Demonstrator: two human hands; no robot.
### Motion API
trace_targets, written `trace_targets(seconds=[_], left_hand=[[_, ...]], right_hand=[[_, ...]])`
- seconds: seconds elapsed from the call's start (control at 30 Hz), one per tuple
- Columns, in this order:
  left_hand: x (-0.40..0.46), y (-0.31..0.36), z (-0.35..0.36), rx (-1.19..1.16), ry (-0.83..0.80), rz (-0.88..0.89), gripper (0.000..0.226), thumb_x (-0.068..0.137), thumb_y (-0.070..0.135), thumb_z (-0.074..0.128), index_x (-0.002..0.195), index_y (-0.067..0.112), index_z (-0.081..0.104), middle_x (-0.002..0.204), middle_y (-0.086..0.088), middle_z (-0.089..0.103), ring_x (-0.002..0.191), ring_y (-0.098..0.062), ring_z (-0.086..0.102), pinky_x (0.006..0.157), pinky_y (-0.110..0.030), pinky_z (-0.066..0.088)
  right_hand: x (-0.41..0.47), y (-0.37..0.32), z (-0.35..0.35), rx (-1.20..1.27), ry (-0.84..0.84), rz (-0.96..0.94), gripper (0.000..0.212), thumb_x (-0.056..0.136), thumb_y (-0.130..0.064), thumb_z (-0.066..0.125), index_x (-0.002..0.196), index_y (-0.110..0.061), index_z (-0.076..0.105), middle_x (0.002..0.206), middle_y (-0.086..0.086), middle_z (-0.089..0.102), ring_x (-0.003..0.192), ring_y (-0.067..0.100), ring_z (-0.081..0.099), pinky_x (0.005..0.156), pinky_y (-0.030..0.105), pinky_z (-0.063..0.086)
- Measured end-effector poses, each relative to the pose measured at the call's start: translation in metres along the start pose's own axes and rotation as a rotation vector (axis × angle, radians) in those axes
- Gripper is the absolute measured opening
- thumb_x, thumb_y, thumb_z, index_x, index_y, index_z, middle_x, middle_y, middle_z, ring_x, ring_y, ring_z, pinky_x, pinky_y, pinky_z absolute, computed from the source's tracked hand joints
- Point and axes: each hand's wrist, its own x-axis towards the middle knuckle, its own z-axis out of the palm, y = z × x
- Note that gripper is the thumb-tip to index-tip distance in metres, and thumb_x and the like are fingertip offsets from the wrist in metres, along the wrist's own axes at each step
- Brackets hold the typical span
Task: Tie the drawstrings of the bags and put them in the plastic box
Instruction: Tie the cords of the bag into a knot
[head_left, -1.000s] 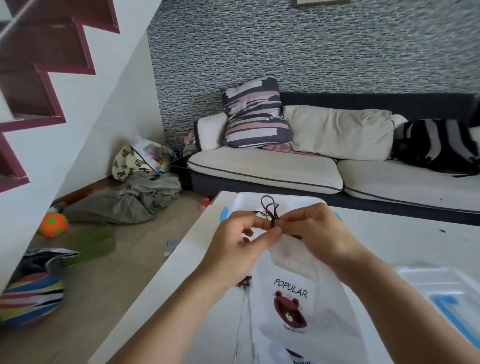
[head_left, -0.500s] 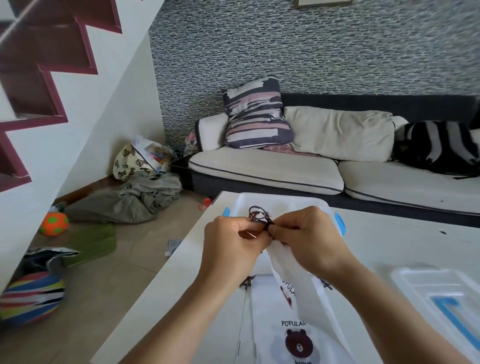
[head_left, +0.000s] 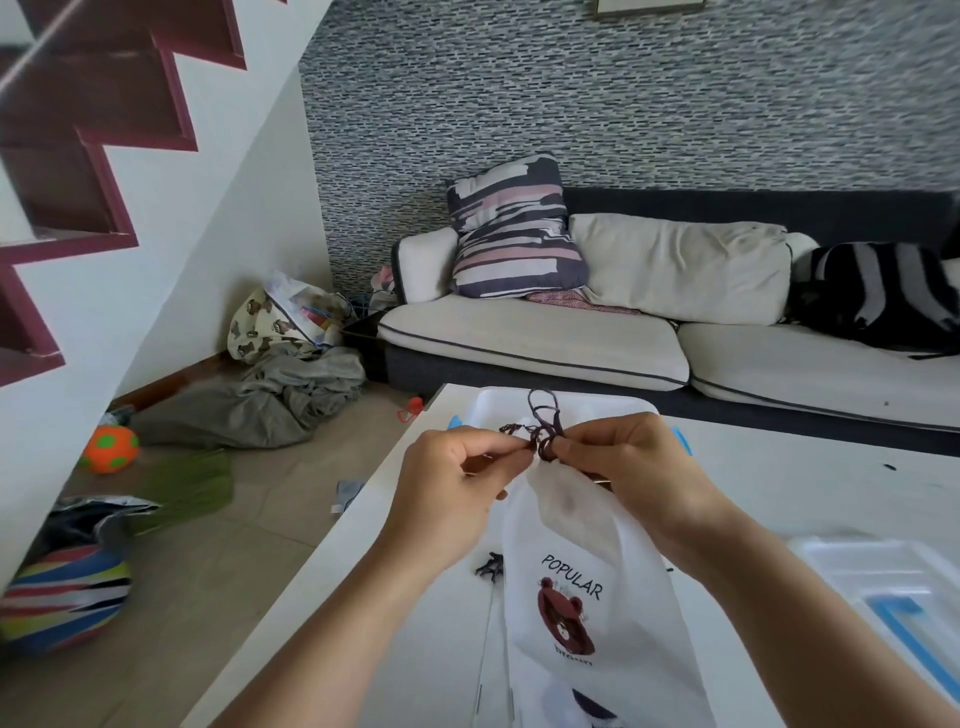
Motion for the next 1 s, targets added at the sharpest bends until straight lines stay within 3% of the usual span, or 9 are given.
trace_targets(seconds=[0.07, 0.17, 0.27, 0.43, 0.53, 0.6, 0.83, 0.9, 1.0], left_hand=[[0.0, 0.0, 0.002, 0.092, 0.02, 0.135, 0.014, 0.089, 0.009, 0.072, 0.09, 0.02, 0.081, 0.08, 0.008, 0.073, 0.072, -0.006, 0.067, 0.067, -0.02, 0.052], [0.001, 0.0, 0.0, 0.353, 0.008, 0.424, 0.014, 0.091, 0.011, 0.066, 0.085, 0.016, 0.078, 0.073, 0.004, 0.066, 0.071, -0.012, 0.062, 0.064, -0.028, 0.05], [0.002, -0.003, -0.001, 0.458, -0.019, 0.504, 0.018, 0.094, 0.012, 0.06, 0.085, 0.011, 0.076, 0.073, 0.0, 0.062, 0.071, -0.016, 0.061, 0.063, -0.036, 0.049], [0.0, 0.0, 0.001, 0.382, 0.026, 0.454, 0.019, 0.092, 0.012, 0.062, 0.075, 0.008, 0.072, 0.062, -0.004, 0.057, 0.062, -0.019, 0.054, 0.059, -0.038, 0.046], [-0.002, 0.006, 0.003, 0.131, 0.122, 0.261, 0.016, 0.085, 0.001, 0.073, 0.085, 0.016, 0.078, 0.064, 0.005, 0.071, 0.059, -0.007, 0.066, 0.061, -0.02, 0.051], [-0.002, 0.008, 0.004, -0.004, 0.131, 0.161, 0.023, 0.081, -0.004, 0.076, 0.086, 0.019, 0.076, 0.069, 0.005, 0.075, 0.064, -0.007, 0.072, 0.066, -0.018, 0.053], [-0.003, 0.007, 0.003, 0.004, 0.008, 0.1, 0.021, 0.083, 0.003, 0.076, 0.083, 0.024, 0.077, 0.074, 0.007, 0.076, 0.071, -0.01, 0.072, 0.07, -0.022, 0.054], [-0.004, 0.009, 0.002, -0.001, -0.007, 0.086, 0.009, 0.08, 0.014, 0.08, 0.081, 0.022, 0.076, 0.075, 0.007, 0.075, 0.072, -0.01, 0.071, 0.067, -0.021, 0.054], [-0.002, 0.01, -0.002, 0.038, -0.04, 0.104, 0.011, 0.077, 0.019, 0.086, 0.079, 0.022, 0.076, 0.076, 0.008, 0.075, 0.074, -0.011, 0.071, 0.067, -0.023, 0.056]], right_hand=[[0.001, 0.003, 0.003, -0.029, -0.004, 0.006, 0.021, 0.094, -0.014, 0.067, 0.078, -0.007, 0.079, 0.082, 0.032, 0.066, 0.071, 0.024, 0.053, 0.07, 0.037, 0.041], [0.003, 0.006, 0.005, -0.049, 0.008, 0.007, 0.022, 0.093, -0.015, 0.068, 0.076, -0.006, 0.078, 0.072, 0.016, 0.06, 0.07, 0.023, 0.048, 0.069, 0.037, 0.037], [0.002, 0.006, 0.005, -0.051, 0.011, -0.001, 0.021, 0.093, -0.015, 0.068, 0.077, -0.008, 0.079, 0.072, 0.014, 0.06, 0.069, 0.023, 0.048, 0.068, 0.036, 0.037], [0.002, 0.003, 0.005, -0.059, 0.018, -0.027, 0.019, 0.091, -0.014, 0.07, 0.077, -0.004, 0.078, 0.071, 0.014, 0.06, 0.068, 0.022, 0.047, 0.067, 0.035, 0.036], [0.002, 0.001, 0.005, -0.067, 0.02, -0.044, 0.02, 0.091, -0.016, 0.07, 0.076, -0.004, 0.077, 0.071, 0.014, 0.057, 0.068, 0.022, 0.045, 0.066, 0.036, 0.034], [0.001, 0.0, 0.005, -0.065, 0.019, -0.05, 0.021, 0.091, -0.017, 0.07, 0.078, -0.002, 0.076, 0.07, 0.014, 0.056, 0.068, 0.023, 0.044, 0.066, 0.037, 0.033], [-0.002, -0.003, 0.005, -0.18, 0.049, -0.089, 0.029, 0.093, -0.011, 0.067, 0.066, -0.001, 0.07, 0.05, -0.003, 0.043, 0.047, 0.01, 0.033, 0.046, 0.019, 0.027], [-0.002, -0.004, 0.006, -0.244, 0.025, -0.118, 0.036, 0.093, -0.011, 0.066, 0.059, 0.0, 0.061, 0.049, -0.003, 0.037, 0.046, 0.01, 0.029, 0.044, 0.019, 0.025], [-0.002, -0.005, 0.006, -0.311, -0.03, -0.134, 0.037, 0.094, -0.009, 0.064, 0.062, 0.006, 0.053, 0.052, -0.001, 0.034, 0.048, 0.01, 0.027, 0.047, 0.02, 0.024]])
